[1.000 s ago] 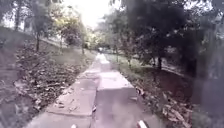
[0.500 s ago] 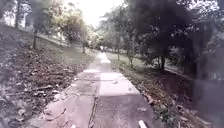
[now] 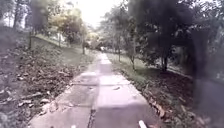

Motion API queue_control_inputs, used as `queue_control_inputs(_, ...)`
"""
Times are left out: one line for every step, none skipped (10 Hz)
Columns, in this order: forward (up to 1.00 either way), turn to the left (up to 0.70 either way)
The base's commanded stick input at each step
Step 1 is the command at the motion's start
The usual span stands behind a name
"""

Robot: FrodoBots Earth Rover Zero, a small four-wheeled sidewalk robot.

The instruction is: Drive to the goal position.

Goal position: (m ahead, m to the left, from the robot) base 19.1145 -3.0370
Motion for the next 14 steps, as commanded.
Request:
queue_control_inputs(0.70,0.00)
queue_control_inputs(0.70,0.00)
queue_control_inputs(0.70,0.00)
queue_control_inputs(0.70,0.00)
queue_control_inputs(0.70,0.00)
queue_control_inputs(0.70,0.00)
queue_control_inputs(0.70,0.00)
queue_control_inputs(0.70,0.00)
queue_control_inputs(0.70,0.00)
queue_control_inputs(0.70,0.00)
queue_control_inputs(0.70,0.00)
queue_control_inputs(0.70,0.00)
queue_control_inputs(0.70,0.00)
queue_control_inputs(0.70,0.00)
